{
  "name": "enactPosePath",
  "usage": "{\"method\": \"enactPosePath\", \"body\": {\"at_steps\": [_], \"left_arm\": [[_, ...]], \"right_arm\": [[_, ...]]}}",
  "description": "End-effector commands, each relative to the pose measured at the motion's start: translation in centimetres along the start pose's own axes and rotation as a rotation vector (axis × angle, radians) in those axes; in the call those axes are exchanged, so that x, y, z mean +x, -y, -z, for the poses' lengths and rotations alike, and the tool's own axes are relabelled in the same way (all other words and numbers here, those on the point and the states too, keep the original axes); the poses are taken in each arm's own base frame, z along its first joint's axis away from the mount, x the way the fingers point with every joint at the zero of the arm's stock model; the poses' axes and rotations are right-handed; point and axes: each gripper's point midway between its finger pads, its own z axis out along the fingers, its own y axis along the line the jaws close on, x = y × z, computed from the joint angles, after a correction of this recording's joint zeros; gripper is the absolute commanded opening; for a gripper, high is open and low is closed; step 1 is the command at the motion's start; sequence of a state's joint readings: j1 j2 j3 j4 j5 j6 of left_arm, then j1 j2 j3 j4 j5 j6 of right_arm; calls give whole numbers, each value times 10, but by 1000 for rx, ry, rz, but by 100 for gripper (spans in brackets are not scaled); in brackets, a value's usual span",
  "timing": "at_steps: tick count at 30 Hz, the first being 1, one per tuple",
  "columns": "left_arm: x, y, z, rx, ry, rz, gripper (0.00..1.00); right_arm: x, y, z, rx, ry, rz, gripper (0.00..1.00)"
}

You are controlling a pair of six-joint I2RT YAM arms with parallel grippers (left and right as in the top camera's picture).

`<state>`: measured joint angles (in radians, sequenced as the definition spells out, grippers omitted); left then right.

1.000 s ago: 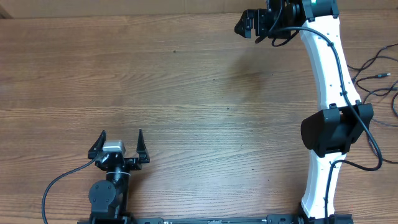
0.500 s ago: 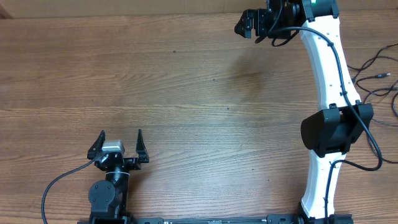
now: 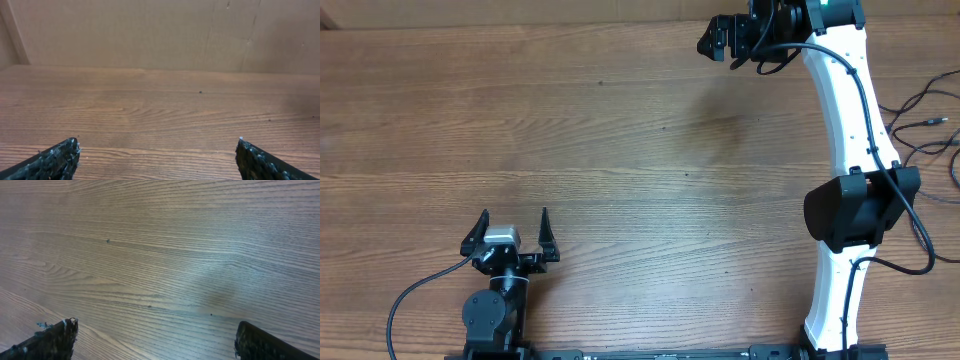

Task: Untangle cables

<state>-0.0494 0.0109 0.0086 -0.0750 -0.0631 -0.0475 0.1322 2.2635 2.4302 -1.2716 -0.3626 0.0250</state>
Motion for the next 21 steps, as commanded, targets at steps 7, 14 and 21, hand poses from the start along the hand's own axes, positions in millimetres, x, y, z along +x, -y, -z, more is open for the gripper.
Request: {"method": "enactPosePath", "body": {"at_steps": [7,14,21], "left_arm": [[0,-2,0,-9,5,-25,100],[0,-2,0,-9,5,-25,100],[0,-2,0,-9,5,-25,99]], "right_arm": [[-12,-13,30,-10,69,33,100],[-12,-12,31,-10,70,32,100],[-14,-15,37,-11,82,37,100]]}}
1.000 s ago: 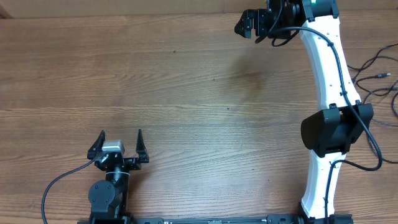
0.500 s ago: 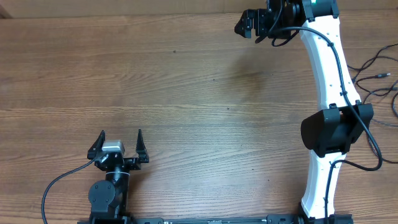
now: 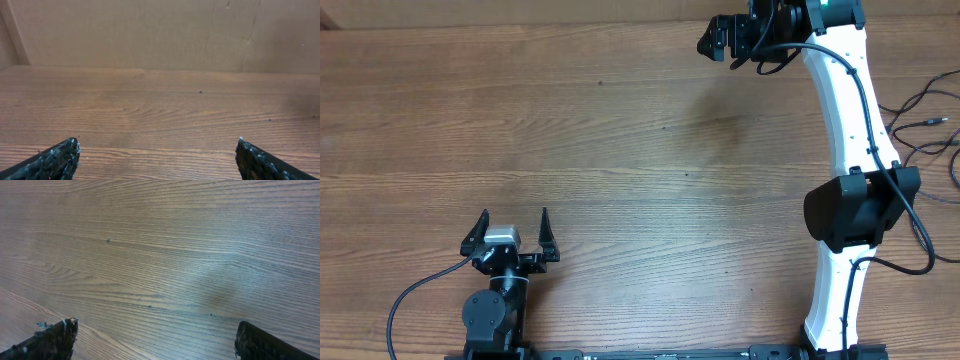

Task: Untangle cables

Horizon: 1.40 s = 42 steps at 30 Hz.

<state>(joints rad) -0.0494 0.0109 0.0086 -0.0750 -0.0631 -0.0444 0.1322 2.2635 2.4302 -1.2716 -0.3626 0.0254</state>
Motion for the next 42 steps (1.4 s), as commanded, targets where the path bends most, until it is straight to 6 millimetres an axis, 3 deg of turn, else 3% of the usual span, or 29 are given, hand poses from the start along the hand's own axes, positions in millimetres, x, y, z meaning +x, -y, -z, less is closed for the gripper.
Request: {"method": "enactPosePath", "body": {"at_steps": [1,6,12,15,31,36,42], "left_arm": [[0,-2,0,-9,5,-21,100],[0,-2,0,-9,5,-21,100],[0,-2,0,-9,5,-21,100],[0,-2,0,-9,5,-21,100],[0,-2,0,-9,5,-21,100],[0,-2,0,-9,5,-21,100],[0,-2,0,-9,5,-21,100]], "right_arm": [[-14,-16,40,-11,87,39,100],[-22,-22,69,24,151,62,100],[-36,-31,122,87,311,107,100],[-30,-29,130,109,353,115,100],[50,-16,130,79,630,134,100],[84,-14,136,68,719,159,100],[127,6,142,72,801,96,100]]}}
